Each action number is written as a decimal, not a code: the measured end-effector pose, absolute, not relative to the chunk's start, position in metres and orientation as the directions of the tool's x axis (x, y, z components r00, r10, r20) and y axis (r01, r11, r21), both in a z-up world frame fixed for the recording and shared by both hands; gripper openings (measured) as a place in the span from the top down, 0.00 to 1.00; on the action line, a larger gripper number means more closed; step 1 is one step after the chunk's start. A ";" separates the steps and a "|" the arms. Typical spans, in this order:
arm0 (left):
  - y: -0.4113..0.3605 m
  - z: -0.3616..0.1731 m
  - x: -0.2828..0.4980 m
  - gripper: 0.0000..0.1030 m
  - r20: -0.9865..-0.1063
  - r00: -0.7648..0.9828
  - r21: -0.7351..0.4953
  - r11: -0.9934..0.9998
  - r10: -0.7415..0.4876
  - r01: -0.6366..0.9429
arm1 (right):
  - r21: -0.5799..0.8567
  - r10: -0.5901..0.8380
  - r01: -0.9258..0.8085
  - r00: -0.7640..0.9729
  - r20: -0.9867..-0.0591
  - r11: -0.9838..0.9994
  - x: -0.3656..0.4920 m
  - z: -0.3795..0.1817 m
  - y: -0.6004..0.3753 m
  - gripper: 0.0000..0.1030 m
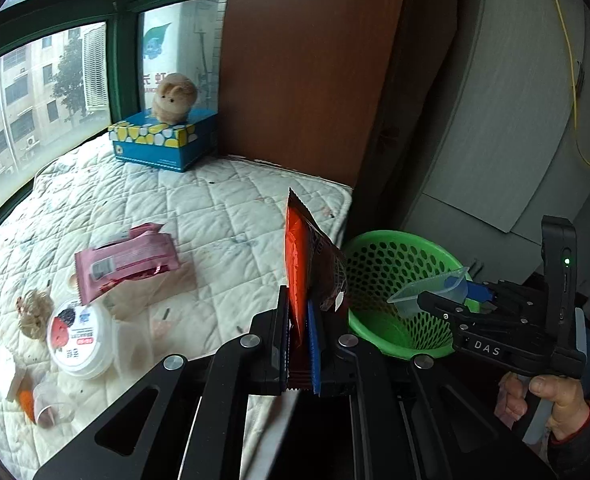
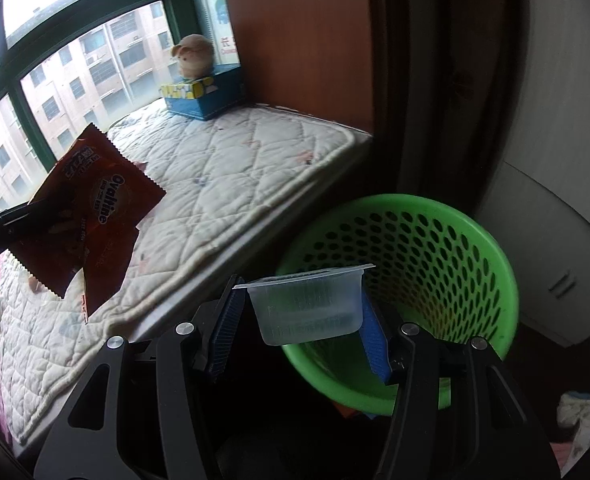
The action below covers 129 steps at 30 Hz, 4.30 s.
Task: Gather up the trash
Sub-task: 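Carry wrapper and cup over the green basket and open both tools, then return to the mattress and grasp the clear plastic lid with the left tool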
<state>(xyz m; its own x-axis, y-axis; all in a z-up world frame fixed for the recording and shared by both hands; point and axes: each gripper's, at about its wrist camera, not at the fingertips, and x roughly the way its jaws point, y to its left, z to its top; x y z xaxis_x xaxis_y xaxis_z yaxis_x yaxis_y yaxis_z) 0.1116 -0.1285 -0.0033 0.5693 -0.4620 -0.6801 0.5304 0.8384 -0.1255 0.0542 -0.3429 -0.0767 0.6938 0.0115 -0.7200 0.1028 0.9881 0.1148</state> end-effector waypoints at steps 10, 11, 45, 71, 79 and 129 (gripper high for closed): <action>-0.208 -0.022 0.122 0.92 -0.709 0.484 -0.138 0.774 -0.513 0.618 | 0.128 -0.032 0.194 0.655 -0.755 0.973 0.042 -0.102 -0.395 0.45; -0.215 -0.024 0.123 0.92 -0.712 0.476 -0.140 0.768 -0.517 0.625 | 0.132 -0.031 0.200 0.652 -0.757 0.971 0.041 -0.104 -0.397 0.45; -0.255 -0.064 0.125 0.57 -0.746 0.435 -0.162 0.771 -0.505 0.616 | 0.186 -0.043 0.242 0.711 -0.702 0.952 -0.001 -0.085 -0.421 0.28; 0.030 -0.041 0.125 0.50 -0.736 0.669 -0.086 0.994 -0.109 0.067 | 0.178 0.264 -0.195 0.685 -0.679 0.965 0.081 -0.064 -0.219 0.23; 0.079 -0.063 0.121 0.48 -0.775 0.631 -0.098 0.993 -0.035 -0.066 | 0.172 0.325 -0.290 0.646 -0.691 0.941 0.096 -0.070 -0.165 0.23; 0.116 -0.074 0.107 0.43 -0.757 0.623 -0.323 0.942 -0.197 -0.094 | 0.271 0.406 -0.323 0.493 -0.770 0.907 0.175 -0.127 -0.091 0.57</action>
<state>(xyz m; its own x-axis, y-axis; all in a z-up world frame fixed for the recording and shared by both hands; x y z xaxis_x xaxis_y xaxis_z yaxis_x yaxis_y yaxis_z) 0.1069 0.1160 -0.0742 0.6227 -0.1973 -0.7572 -0.0939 0.9419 -0.3226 0.1746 -0.0907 -0.1271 0.4926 0.4056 -0.7699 -0.3233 0.9067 0.2708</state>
